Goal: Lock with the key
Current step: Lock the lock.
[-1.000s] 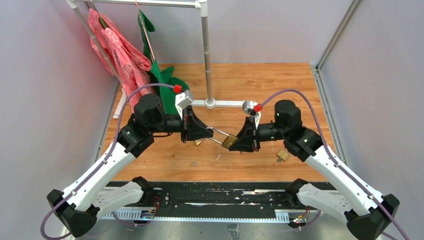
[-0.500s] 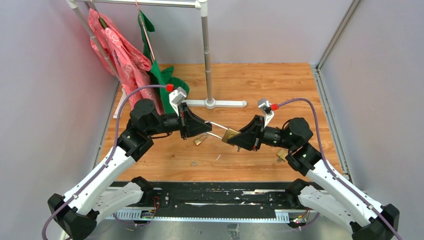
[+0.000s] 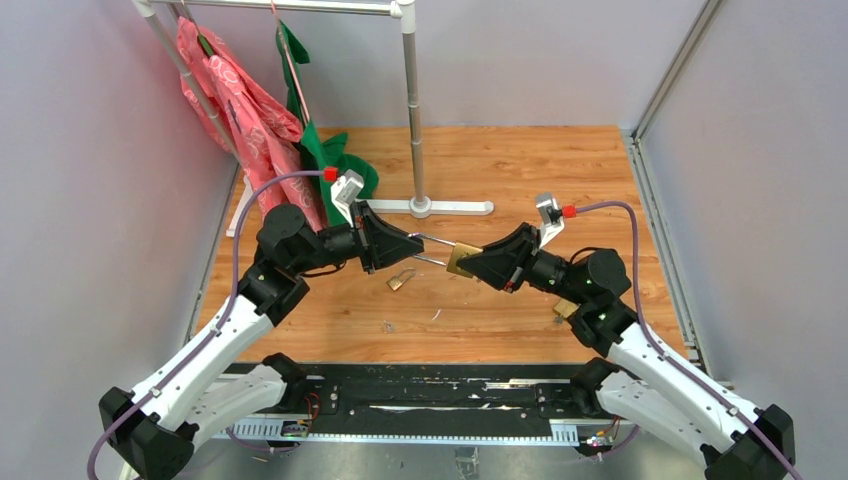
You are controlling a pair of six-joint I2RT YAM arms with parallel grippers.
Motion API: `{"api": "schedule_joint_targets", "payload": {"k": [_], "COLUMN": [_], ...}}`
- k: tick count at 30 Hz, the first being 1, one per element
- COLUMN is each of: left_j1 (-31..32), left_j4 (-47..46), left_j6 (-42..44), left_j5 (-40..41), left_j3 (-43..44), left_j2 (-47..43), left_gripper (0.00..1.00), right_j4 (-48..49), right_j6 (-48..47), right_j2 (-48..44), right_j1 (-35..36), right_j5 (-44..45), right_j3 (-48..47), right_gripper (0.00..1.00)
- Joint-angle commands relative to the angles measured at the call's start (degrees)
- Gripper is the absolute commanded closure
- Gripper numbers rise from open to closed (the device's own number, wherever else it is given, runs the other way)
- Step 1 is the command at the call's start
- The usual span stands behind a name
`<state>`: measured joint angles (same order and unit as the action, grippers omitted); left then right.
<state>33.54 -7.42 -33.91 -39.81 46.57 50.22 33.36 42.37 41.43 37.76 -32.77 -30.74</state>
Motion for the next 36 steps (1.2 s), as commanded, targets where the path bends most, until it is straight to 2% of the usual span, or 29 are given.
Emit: {"api": "schedule_joint_targets", "payload": {"k": [1,5,9,21,36], "left_j1": [0.1,0.4,3.7,7.5,15.4], "left_j4": [-0.6,-1.4,-1.7,-4.9,-7.0], "left_j6": [-1.6,-2.2,-1.3,-1.8,-1.4], "left_j5": [0.1,-0.3,0.3,-0.4,1.9], "left_j3": [-1.7,-1.5,-1.0,0.6,2.6], "left_j2": [0.4,0.6,2.4,5.6,11.3], "left_gripper": [1.00,1.00,1.00,1.00,1.00], "right_j4": [15.2,16.7,19.6,16.6,19.2], "right_j6": [4.2,5.5,8.0,6.1,5.4], "right_j2": [0.9,2.9,5.8,10.7,14.9], "right_j1": [-0.1,-0.1,0.0,0.7,4.6], "right_j5": [8.0,6.5,4.3,-5.6,-4.3], "right_j3": [-1.1,-1.6,-2.5,-7.3,-8.2], "right_gripper": [1.00,1.00,1.00,1.00,1.00]}}
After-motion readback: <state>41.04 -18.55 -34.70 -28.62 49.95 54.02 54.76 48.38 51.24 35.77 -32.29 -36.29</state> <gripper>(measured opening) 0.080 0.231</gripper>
